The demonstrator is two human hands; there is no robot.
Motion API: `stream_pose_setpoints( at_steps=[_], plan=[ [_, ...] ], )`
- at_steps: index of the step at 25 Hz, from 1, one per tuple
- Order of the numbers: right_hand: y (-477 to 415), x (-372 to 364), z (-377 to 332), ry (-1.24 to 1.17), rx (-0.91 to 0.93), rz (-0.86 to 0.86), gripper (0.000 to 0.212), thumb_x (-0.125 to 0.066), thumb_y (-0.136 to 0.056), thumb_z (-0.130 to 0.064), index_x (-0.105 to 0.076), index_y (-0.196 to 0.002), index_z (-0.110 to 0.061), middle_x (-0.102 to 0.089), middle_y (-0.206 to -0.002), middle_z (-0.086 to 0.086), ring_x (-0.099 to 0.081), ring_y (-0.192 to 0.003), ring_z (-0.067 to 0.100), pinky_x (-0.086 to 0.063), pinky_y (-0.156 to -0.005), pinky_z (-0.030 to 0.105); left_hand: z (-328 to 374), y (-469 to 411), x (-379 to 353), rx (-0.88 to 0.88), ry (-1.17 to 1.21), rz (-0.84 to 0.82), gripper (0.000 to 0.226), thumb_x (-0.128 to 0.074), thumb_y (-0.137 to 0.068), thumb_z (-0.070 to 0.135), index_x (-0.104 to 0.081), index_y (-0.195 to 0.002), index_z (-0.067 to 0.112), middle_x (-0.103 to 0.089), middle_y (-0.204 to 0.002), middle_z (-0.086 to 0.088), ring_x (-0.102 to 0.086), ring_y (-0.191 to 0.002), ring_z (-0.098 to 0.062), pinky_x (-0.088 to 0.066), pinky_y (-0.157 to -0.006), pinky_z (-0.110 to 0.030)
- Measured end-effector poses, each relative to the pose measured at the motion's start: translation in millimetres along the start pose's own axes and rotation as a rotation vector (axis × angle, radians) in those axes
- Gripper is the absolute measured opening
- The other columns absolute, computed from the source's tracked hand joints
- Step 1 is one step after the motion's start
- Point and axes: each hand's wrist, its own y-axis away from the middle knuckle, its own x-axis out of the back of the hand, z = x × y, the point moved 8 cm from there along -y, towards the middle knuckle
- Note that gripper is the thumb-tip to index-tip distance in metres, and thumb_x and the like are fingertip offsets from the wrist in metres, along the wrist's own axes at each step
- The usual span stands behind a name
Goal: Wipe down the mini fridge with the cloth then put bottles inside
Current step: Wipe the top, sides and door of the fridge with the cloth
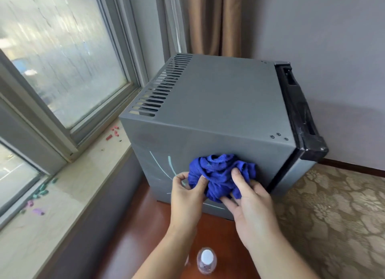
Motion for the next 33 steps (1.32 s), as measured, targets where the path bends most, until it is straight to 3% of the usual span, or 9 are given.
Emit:
stream_pose_setpoints(
  at_steps=[3, 9, 12, 15, 18, 21, 25, 29, 33],
  plan=[
    [2.1, -57.2, 29.9, -0.022, -0.065, -0.078, 0.026, -0.075, -0.092, -0.018, -0.071, -0.113, -0.004, -0.079, -0.109, 0.016, -0.077, -0.105, 0.027, -0.064, -0.071, 0.043, 36.2, -19.8, 51.8, -0.084, -0.067, 0.109, 0.057, -0.084, -0.064, 0.049, -0.056, -0.104, 0.018, -0.076, -0.075, -0.002, -0.070, -0.068, -0.023, -0.059, -0.069, -0.041],
    [8.0, -153.3, 91.6, -0.045, -0.222, -0.173, 0.014, -0.074, -0.093, -0.017, -0.075, -0.106, -0.012, -0.080, -0.107, 0.010, -0.076, -0.105, 0.025, -0.064, -0.065, 0.038, 91.5, -56.4, 136.7, -0.189, -0.103, 0.214, 0.042, -0.084, -0.073, 0.047, -0.064, -0.104, 0.026, -0.080, -0.092, -0.010, -0.075, -0.078, -0.024, -0.060, -0.071, -0.042],
    [8.9, -170.9, 109.5, -0.059, -0.268, -0.181, 0.017, -0.076, -0.092, -0.018, -0.074, -0.109, -0.014, -0.080, -0.111, 0.010, -0.075, -0.109, 0.026, -0.065, -0.066, 0.038, 101.7, -64.1, 153.0, -0.179, -0.088, 0.194, 0.037, -0.083, -0.077, 0.045, -0.065, -0.107, 0.033, -0.080, -0.097, -0.008, -0.077, -0.089, -0.028, -0.060, -0.082, -0.046],
    [6.3, -167.7, 115.0, -0.079, -0.258, -0.174, 0.018, -0.076, -0.091, -0.019, -0.074, -0.109, -0.016, -0.081, -0.109, 0.006, -0.076, -0.107, 0.025, -0.066, -0.073, 0.041, 102.9, -60.2, 148.2, -0.158, -0.074, 0.106, 0.033, -0.075, -0.086, 0.043, -0.065, -0.116, 0.035, -0.080, -0.103, -0.007, -0.077, -0.097, -0.029, -0.059, -0.080, -0.041],
    [2.9, -148.5, 116.5, -0.042, -0.227, -0.148, 0.025, -0.075, -0.093, -0.024, -0.073, -0.117, -0.020, -0.080, -0.114, 0.001, -0.075, -0.109, 0.018, -0.063, -0.090, 0.042, 95.3, -45.1, 132.7, -0.138, -0.049, 0.050, 0.049, -0.072, -0.083, 0.061, -0.061, -0.122, 0.035, -0.077, -0.112, -0.003, -0.075, -0.104, -0.025, -0.059, -0.085, -0.043],
    [-6.3, -108.1, 113.0, -0.025, -0.194, -0.043, 0.020, -0.071, -0.096, -0.019, -0.073, -0.116, -0.020, -0.079, -0.116, 0.004, -0.075, -0.106, 0.019, -0.064, -0.081, 0.032, 78.6, -30.2, 106.3, -0.141, -0.167, 0.037, 0.053, -0.074, -0.076, 0.066, -0.060, -0.118, 0.037, -0.078, -0.106, 0.008, -0.076, -0.098, -0.015, -0.061, -0.086, -0.044],
    [-18.1, -36.0, 94.2, -0.039, -0.142, 0.124, 0.026, -0.066, -0.098, -0.012, -0.071, -0.123, -0.012, -0.076, -0.119, 0.014, -0.075, -0.100, 0.024, -0.064, -0.073, 0.034, 30.2, -14.1, 60.5, -0.106, -0.308, 0.008, 0.044, -0.072, -0.081, 0.053, -0.055, -0.118, 0.035, -0.076, -0.103, 0.016, -0.072, -0.097, -0.003, -0.059, -0.092, -0.044],
    [-21.8, 51.3, 58.7, -0.120, -0.055, 0.369, 0.035, -0.066, -0.096, -0.008, -0.066, -0.131, -0.004, -0.072, -0.123, 0.019, -0.074, -0.087, 0.020, -0.061, -0.051, 0.027, -30.3, 16.9, -11.7, -0.009, -0.300, -0.256, 0.048, -0.067, -0.084, 0.047, -0.052, -0.126, 0.031, -0.075, -0.112, 0.012, -0.069, -0.106, 0.000, -0.054, -0.099, -0.034],
    [-25.1, 114.9, 17.9, -0.186, 0.039, 0.540, 0.035, -0.067, -0.097, -0.014, -0.065, -0.130, -0.004, -0.073, -0.113, 0.014, -0.075, -0.068, 0.012, -0.056, -0.043, 0.021, -77.1, 43.8, -77.1, 0.156, -0.332, -0.529, 0.060, -0.065, -0.078, 0.055, -0.043, -0.131, 0.037, -0.070, -0.120, 0.016, -0.063, -0.111, 0.010, -0.047, -0.103, -0.020]
  ],
)
